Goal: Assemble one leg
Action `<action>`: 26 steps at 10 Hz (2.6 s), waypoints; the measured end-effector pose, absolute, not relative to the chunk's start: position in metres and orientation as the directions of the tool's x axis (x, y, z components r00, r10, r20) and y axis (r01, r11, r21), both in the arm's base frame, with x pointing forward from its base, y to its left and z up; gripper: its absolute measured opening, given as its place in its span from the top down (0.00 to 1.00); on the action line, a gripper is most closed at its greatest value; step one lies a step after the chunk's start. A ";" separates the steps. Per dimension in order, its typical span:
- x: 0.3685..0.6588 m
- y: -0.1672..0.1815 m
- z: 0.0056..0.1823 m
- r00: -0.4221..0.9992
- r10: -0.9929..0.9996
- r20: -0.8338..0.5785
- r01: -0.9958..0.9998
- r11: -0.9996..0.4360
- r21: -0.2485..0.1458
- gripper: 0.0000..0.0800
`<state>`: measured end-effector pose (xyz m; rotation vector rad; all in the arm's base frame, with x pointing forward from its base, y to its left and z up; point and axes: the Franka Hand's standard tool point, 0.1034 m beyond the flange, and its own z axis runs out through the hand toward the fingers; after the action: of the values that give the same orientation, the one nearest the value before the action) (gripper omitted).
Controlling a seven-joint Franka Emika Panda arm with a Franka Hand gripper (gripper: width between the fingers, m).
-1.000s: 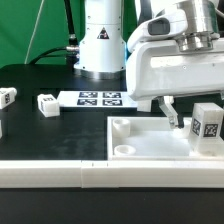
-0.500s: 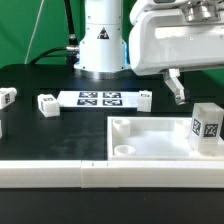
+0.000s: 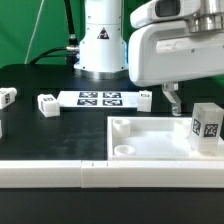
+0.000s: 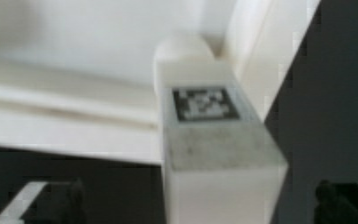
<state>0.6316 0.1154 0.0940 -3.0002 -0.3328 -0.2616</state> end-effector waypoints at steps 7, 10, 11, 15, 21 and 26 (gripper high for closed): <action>0.635 0.117 0.091 0.977 0.208 0.046 0.212 -0.969 -0.126 0.53; 0.636 0.117 0.091 0.978 0.202 0.046 0.207 -0.970 -0.126 0.64; 0.635 0.117 0.091 0.984 0.173 0.042 0.177 -0.976 -0.128 0.64; 0.637 0.117 0.091 0.990 -0.136 0.032 -0.130 -0.981 -0.141 0.64; 0.641 0.111 0.090 0.707 -0.707 -0.009 -0.698 -0.695 -0.172 0.64; 0.639 0.115 0.089 0.334 -0.938 -0.093 -0.936 -0.318 -0.152 0.63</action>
Offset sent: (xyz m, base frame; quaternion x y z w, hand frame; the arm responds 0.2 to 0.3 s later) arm 0.0000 0.0000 0.0000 0.0000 0.0000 0.0000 1.0000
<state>0.6386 0.1151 0.0894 -2.4153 1.7163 -0.0181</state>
